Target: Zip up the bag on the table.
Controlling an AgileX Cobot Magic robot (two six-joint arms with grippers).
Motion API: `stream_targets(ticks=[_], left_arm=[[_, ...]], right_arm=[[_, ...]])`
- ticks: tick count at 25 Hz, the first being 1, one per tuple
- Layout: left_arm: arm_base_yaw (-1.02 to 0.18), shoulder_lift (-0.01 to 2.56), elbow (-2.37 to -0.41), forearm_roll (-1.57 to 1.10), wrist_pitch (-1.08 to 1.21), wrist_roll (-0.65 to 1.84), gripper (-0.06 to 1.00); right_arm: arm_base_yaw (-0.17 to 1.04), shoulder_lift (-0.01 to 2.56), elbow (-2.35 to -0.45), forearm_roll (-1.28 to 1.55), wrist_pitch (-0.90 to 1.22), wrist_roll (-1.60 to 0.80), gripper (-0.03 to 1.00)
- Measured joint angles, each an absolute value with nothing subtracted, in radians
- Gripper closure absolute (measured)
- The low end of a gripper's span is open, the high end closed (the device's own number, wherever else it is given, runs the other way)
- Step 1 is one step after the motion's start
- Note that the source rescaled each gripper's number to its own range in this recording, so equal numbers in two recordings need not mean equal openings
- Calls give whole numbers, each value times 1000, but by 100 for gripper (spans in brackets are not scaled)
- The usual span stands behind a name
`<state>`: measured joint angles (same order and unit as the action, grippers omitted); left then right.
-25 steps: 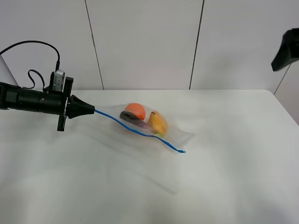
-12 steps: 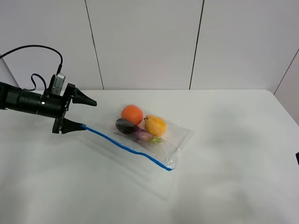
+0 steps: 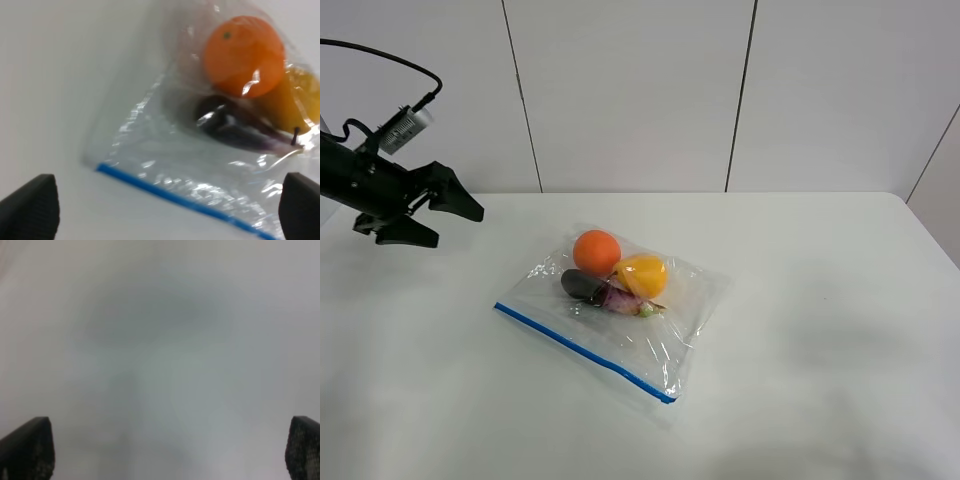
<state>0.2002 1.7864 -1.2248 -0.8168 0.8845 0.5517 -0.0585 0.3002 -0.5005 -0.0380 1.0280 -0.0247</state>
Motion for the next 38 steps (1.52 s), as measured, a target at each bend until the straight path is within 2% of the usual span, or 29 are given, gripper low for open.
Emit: stream_targets(ticks=[7, 12, 16, 21, 32, 38], left_arm=[[200, 1579, -1225, -410, 892, 310, -6], [200, 1436, -1225, -201, 1019, 169, -6], [200, 1311, -1189, -173, 1104, 132, -6], [200, 1122, -1039, -170, 1181, 114, -6], [200, 573, -595, -166, 1143, 72, -6], [200, 334, -531, -140, 1123, 70, -6]], right_arm=[[-47, 72, -501, -85, 1027, 26, -3], [-47, -3, -500, -103, 1029, 53, -3], [-47, -3, -500, -106, 1029, 55, -3], [-47, -3, -500, -106, 1029, 57, -3], [-47, -3, -500, -106, 1029, 60, -3], [-47, -3, -500, -108, 1029, 61, -3]])
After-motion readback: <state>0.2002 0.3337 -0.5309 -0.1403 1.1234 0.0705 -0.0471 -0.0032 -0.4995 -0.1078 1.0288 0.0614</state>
